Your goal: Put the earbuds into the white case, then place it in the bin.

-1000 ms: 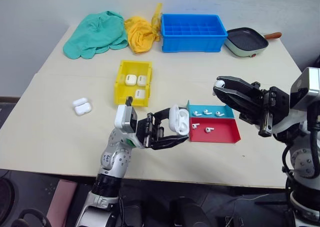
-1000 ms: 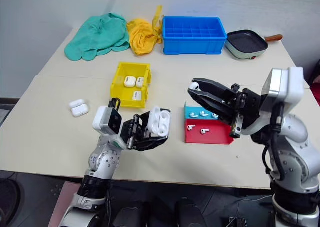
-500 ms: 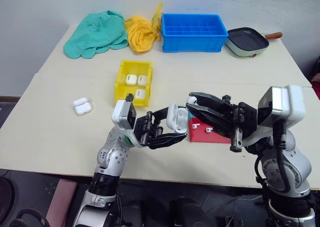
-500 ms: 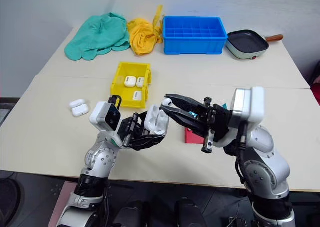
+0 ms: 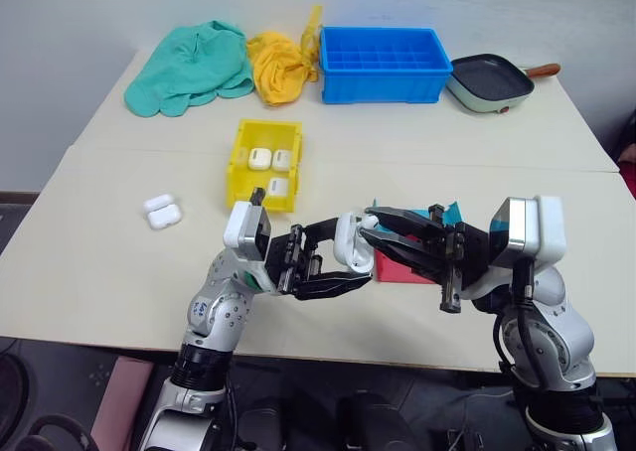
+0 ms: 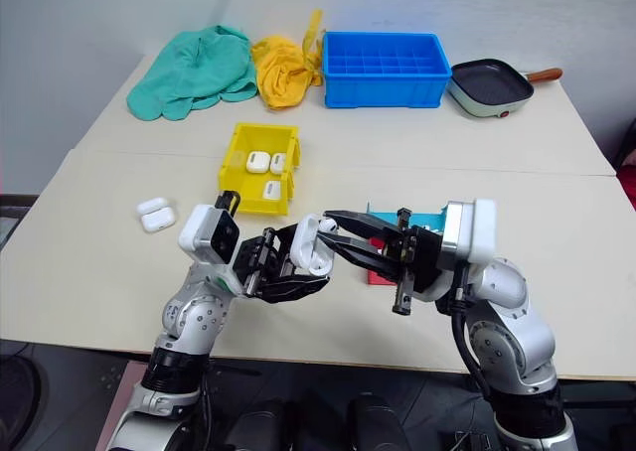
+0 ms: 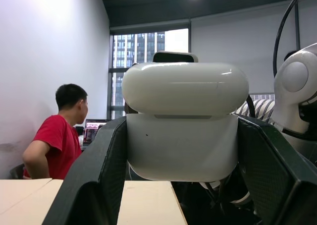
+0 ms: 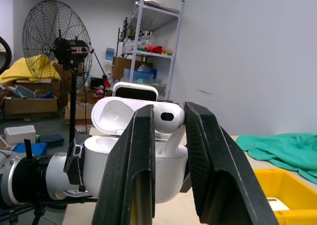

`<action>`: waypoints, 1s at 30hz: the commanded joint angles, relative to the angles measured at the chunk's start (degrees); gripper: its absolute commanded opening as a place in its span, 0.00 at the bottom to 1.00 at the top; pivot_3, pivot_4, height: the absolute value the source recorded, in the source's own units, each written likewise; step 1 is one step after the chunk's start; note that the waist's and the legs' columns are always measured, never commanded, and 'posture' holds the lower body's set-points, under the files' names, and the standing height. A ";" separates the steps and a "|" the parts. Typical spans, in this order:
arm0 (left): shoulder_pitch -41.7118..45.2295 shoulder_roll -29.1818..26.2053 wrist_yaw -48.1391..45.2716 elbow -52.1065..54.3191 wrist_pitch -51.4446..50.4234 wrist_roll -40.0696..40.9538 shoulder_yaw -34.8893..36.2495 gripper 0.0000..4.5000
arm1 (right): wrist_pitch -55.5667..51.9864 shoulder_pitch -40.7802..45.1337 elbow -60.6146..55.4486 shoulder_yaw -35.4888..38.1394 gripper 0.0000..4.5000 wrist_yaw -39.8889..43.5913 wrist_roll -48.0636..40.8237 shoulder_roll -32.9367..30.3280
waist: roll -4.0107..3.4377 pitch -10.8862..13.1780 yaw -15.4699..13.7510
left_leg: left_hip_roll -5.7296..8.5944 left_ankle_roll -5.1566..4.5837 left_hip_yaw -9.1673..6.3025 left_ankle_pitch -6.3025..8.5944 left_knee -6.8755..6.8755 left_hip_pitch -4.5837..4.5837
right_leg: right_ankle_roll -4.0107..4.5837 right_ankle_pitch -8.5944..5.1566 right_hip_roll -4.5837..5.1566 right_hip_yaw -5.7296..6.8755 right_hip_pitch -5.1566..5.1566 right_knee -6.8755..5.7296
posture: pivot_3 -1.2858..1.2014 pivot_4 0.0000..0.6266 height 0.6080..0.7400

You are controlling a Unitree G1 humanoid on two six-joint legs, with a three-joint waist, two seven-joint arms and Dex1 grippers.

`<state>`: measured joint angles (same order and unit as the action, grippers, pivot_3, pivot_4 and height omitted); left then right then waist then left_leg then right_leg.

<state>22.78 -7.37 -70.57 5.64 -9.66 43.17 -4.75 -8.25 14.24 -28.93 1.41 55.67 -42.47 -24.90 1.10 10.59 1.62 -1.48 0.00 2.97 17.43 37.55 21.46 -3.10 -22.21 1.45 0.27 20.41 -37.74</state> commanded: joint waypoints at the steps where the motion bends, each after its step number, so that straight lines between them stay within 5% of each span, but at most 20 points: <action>1: 1.23 1.03 0.44 1.83 0.94 1.01 0.63 0.62 | 0.87 -1.38 1.06 -1.07 0.10 1.43 2.32 -0.85 | 0.00 0.00 -0.01 | 0.00 0.00 0.00 0.00 -0.01 0.00 | 0.00 0.00 0.00 0.00 0.00 0.00 | 0.52 0.24 1.00; 2: 1.24 1.05 0.47 1.91 0.91 0.97 0.65 0.62 | 0.09 -1.60 1.20 -1.39 0.10 1.68 1.69 -1.07 | 0.00 0.00 -0.01 | 0.00 0.00 0.00 0.00 -0.01 -0.01 | 0.00 0.00 0.00 0.00 0.00 0.00 | 0.52 0.24 1.00; 9: 1.27 1.06 0.57 1.96 0.89 0.36 1.30 0.62 | 0.45 -0.41 1.06 -0.33 0.62 1.20 0.62 -1.32 | 0.00 0.00 -0.04 | 0.00 0.00 0.00 0.00 -0.04 -0.01 | 0.00 0.00 0.00 0.01 0.01 0.00 | 0.52 0.24 1.00; 14: -0.85 -2.21 1.10 0.13 0.88 -1.34 3.56 0.62 | -5.94 -3.32 0.93 12.69 1.00 -5.67 -7.58 -6.92 | 0.01 0.00 -0.34 | 0.01 0.00 0.00 0.00 -0.06 0.00 | 0.00 0.00 0.03 0.01 0.01 0.04 | 0.52 0.24 1.00; 22: -5.64 -9.39 1.39 -2.02 2.55 -3.65 7.95 0.62 | 12.01 -25.05 28.05 31.60 1.00 12.92 7.32 -18.58 | 0.01 0.01 -1.43 | 0.10 -0.02 -0.09 0.01 -0.38 -0.01 | 0.00 0.00 0.01 -0.03 -0.04 0.33 | 0.52 0.24 1.00; 26: -6.71 -9.83 1.57 -1.34 3.23 -3.90 8.22 0.62 | 18.50 -24.20 37.89 32.54 1.00 14.61 11.22 -19.90 | 0.01 0.01 -0.86 | 0.10 -0.26 0.03 0.07 -0.36 -0.14 | 0.00 0.00 0.00 -0.18 -0.13 0.34 | 0.52 0.24 1.00; 30: -7.22 -9.57 2.31 -0.40 3.55 -4.22 7.78 0.62 | 15.38 -17.67 34.47 26.94 1.00 9.94 15.49 -22.17 | -0.07 0.06 0.70 | 0.08 -0.25 0.18 0.00 -0.37 -0.32 | 0.04 -0.02 -0.03 -0.34 -0.23 0.26 | 0.52 0.24 1.00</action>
<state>15.40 -16.76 -68.51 2.26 -6.94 38.93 3.05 8.14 -5.56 9.07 29.57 67.35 -28.21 -44.87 1.02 10.65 2.31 -1.39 -0.22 3.19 17.40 37.18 21.11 -3.06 -22.23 1.42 -0.12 20.19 -37.53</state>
